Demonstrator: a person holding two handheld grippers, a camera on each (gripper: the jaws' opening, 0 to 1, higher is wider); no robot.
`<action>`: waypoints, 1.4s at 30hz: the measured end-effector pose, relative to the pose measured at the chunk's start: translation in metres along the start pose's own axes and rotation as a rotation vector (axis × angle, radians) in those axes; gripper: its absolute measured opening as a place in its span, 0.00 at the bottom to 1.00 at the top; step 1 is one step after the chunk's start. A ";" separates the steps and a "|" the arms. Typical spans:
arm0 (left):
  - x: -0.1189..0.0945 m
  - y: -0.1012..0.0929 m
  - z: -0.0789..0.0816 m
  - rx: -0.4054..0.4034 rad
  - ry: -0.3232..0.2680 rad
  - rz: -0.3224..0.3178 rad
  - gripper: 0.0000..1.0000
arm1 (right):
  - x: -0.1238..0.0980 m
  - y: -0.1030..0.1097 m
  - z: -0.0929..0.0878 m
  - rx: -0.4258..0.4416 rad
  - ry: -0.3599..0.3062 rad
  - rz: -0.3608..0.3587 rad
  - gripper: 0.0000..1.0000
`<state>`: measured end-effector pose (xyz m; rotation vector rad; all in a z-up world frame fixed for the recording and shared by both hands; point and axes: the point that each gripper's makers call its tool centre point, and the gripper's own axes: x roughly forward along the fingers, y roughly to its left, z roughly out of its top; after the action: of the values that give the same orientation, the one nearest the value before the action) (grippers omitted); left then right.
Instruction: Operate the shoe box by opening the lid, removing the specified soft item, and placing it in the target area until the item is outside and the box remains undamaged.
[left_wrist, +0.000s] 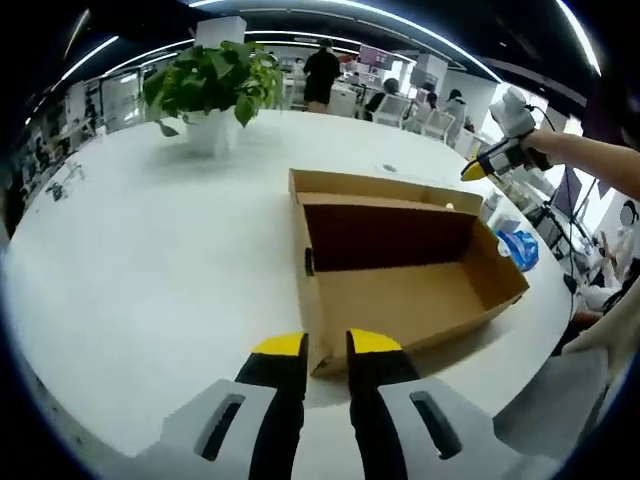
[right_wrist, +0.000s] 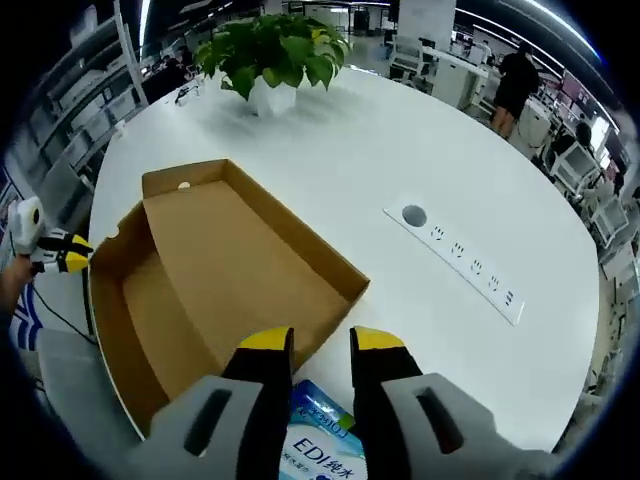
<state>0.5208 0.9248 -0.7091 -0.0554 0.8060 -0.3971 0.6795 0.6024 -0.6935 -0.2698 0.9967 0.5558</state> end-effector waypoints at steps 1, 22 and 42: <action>0.001 0.000 -0.001 -0.002 0.003 0.000 0.10 | 0.002 0.000 0.000 0.004 0.001 -0.002 0.20; 0.005 -0.002 -0.004 -0.048 -0.002 0.003 0.02 | 0.040 -0.008 -0.016 0.200 0.077 -0.059 0.14; 0.007 0.003 -0.004 -0.027 0.000 0.012 0.01 | 0.024 -0.009 -0.012 0.364 0.019 -0.074 0.00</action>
<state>0.5233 0.9252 -0.7176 -0.0761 0.8117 -0.3747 0.6858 0.5968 -0.7210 0.0126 1.0815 0.2967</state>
